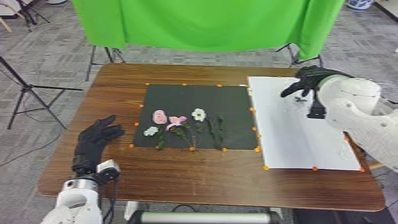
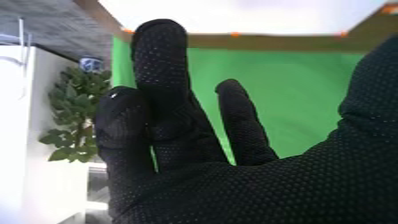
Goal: Arrange flowers
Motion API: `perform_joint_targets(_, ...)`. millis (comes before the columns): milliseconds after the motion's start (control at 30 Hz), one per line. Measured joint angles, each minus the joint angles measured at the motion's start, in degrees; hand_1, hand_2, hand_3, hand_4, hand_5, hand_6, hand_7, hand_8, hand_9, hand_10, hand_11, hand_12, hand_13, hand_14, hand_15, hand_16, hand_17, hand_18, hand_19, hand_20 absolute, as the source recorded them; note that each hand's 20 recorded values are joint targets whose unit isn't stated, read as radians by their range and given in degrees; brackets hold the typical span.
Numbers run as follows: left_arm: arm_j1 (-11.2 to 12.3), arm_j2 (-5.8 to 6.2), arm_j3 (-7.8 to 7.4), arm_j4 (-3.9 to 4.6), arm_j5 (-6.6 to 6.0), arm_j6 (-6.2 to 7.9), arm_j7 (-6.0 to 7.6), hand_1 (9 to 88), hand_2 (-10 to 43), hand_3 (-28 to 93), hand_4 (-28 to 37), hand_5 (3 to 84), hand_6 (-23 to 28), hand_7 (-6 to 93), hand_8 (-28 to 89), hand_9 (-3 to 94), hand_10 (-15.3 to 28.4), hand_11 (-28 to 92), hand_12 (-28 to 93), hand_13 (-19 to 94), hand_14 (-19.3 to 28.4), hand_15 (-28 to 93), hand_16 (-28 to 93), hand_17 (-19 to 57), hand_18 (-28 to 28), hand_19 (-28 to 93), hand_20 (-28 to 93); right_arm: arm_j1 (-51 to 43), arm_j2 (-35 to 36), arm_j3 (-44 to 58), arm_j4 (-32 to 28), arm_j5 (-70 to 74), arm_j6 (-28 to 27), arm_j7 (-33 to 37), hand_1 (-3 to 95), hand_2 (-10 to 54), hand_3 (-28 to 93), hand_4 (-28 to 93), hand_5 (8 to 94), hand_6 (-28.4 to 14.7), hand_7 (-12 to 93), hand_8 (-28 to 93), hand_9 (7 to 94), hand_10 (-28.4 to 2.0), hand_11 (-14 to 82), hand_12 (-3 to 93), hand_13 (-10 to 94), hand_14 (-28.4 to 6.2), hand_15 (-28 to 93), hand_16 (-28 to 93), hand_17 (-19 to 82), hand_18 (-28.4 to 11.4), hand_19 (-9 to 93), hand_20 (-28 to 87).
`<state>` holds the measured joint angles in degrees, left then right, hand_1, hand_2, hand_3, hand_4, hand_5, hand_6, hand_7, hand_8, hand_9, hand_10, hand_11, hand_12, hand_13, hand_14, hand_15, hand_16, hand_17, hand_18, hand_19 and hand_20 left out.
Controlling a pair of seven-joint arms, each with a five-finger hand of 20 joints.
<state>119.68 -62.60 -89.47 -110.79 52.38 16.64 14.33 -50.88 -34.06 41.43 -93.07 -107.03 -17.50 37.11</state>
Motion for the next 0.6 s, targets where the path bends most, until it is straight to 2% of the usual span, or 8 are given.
perform_joint_targets(67, 0.0, 0.03, -0.01, 0.00, 0.01, 0.01, 0.01, 23.9, 7.8, 69, -28.3, 52.2, 3.3, 13.7, -9, 54.7, 15.2, 21, 9, 45, 18.4, 29, -6, 9.9, 12.3, 14, 16, -0.8, -0.2, 0.3, 0.3, 0.1, 0.0, 0.4, 21.8, -9.5, 63, -18, 36.0, -5.2, 5, -5, 35.8, -21.2, 2.8, 12.9, 68, -15.0, 61, 21, 44, -22.2, 86, 43)
perform_joint_targets(167, 0.1, 0.05, -0.21, 0.00, 0.01, 0.19, 0.44, 30.3, 1.3, 70, -26.9, 51.6, 3.5, 13.8, -8, 50.7, 14.6, 21, 9, 42, 16.5, 26, -6, 13.0, 12.3, 16, 18, -2.3, -0.2, 1.3, 0.7, 0.0, -0.1, 1.2, 22.2, -9.5, 64, -18, 36.2, -5.2, 5, -5, 36.3, -21.3, 2.9, 12.9, 69, -14.7, 62, 21, 44, -22.2, 87, 43)
perform_joint_targets(200, 0.2, 0.05, -0.33, 0.00, 0.01, 0.36, 0.91, 33.8, -0.5, 69, -24.2, 50.8, 3.4, 14.5, -8, 47.1, 13.6, 21, 8, 40, 15.2, 24, -5, 14.1, 12.3, 16, 19, -2.7, -0.2, 1.3, 0.9, -0.3, -0.1, 1.5, 22.3, -9.5, 63, -18, 36.2, -5.2, 5, -5, 36.3, -21.3, 2.9, 12.9, 69, -14.7, 62, 21, 44, -22.2, 87, 43)
perform_joint_targets(267, 0.4, 0.05, -0.61, 0.05, -0.01, 0.92, 2.72, 40.1, -2.7, 68, -20.5, 48.5, 2.7, 16.6, -9, 41.6, 12.1, 21, 8, 37, 13.4, 22, -4, 16.6, 12.0, 16, 21, -3.4, 0.0, 1.4, 1.3, -0.9, -0.1, 1.9, 22.4, -9.5, 63, -18, 36.2, -5.2, 5, -5, 36.5, -21.2, 3.0, 12.9, 69, -14.6, 62, 21, 44, -22.2, 87, 43)
perform_joint_targets(400, 0.7, 0.05, -1.45, 0.24, -0.06, 2.43, 8.66, 50.6, -5.0, 66, -15.7, 45.1, 2.1, 19.9, -11, 34.8, 10.0, 22, 7, 36, 12.0, 21, -4, 23.1, 10.5, 10, 29, -6.0, 0.1, 3.8, 1.6, -1.5, 0.1, 2.6, 22.6, -9.5, 63, -18, 36.2, -5.1, 6, -5, 36.7, -21.3, 3.1, 13.0, 69, -14.4, 62, 21, 45, -22.2, 87, 43)
perform_joint_targets(433, 0.8, 0.05, -1.69, 0.24, -0.06, 2.94, 9.72, 52.1, -5.1, 66, -15.1, 44.9, 2.0, 20.3, -11, 33.9, 9.9, 22, 6, 36, 11.9, 21, -4, 24.0, 10.4, 9, 31, -6.7, 0.2, 4.7, 1.6, -1.5, 0.1, 2.8, 22.7, -9.5, 63, -18, 36.2, -5.1, 6, -5, 36.8, -21.3, 3.0, 13.0, 69, -14.5, 62, 21, 45, -22.1, 87, 43)
perform_joint_targets(500, 0.8, 0.05, -1.99, 0.20, -0.03, 4.43, 10.73, 54.2, -5.1, 65, -14.9, 44.6, 1.8, 20.7, -11, 32.7, 9.6, 22, 6, 36, 11.5, 21, -4, 24.9, 10.2, 8, 32, -7.8, 0.4, 5.8, 1.9, -1.6, 0.2, 3.1, 22.8, -9.5, 64, -18, 36.2, -5.0, 6, -5, 37.0, -21.3, 3.1, 13.0, 69, -14.4, 62, 21, 45, -22.0, 87, 43)
perform_joint_targets(600, 0.7, 0.06, -2.05, 0.15, 0.10, 6.94, 10.79, 53.6, -4.9, 65, -14.5, 44.4, 1.6, 21.7, -11, 32.9, 9.7, 22, 6, 36, 11.5, 22, -4, 24.9, 10.3, 8, 33, -8.4, 0.7, 5.9, 2.7, -1.7, 0.4, 3.7, 23.1, -9.5, 64, -17, 36.3, -4.9, 6, -5, 37.4, -21.5, 3.1, 12.7, 70, -14.1, 62, 21, 45, -21.9, 87, 43)
